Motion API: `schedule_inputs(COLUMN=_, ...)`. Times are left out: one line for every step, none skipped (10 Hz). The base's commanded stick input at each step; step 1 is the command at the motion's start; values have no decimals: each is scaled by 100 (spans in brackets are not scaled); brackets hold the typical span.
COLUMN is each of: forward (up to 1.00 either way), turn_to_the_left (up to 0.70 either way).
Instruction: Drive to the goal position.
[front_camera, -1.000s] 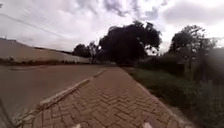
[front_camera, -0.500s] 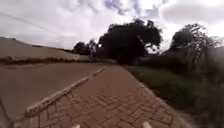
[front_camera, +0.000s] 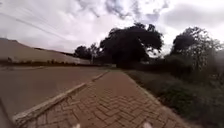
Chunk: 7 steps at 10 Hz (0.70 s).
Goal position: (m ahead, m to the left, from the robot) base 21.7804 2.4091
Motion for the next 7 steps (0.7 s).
schedule_inputs(forward=50, turn_to_the_left=0)
schedule_inputs(forward=50, turn_to_the_left=-14)
schedule_inputs(forward=50, turn_to_the_left=-35)
schedule_inputs(forward=50, turn_to_the_left=-50)
schedule_inputs(forward=50, turn_to_the_left=-50)
schedule_inputs(forward=50, turn_to_the_left=-45)
schedule_inputs(forward=50, turn_to_the_left=-21)
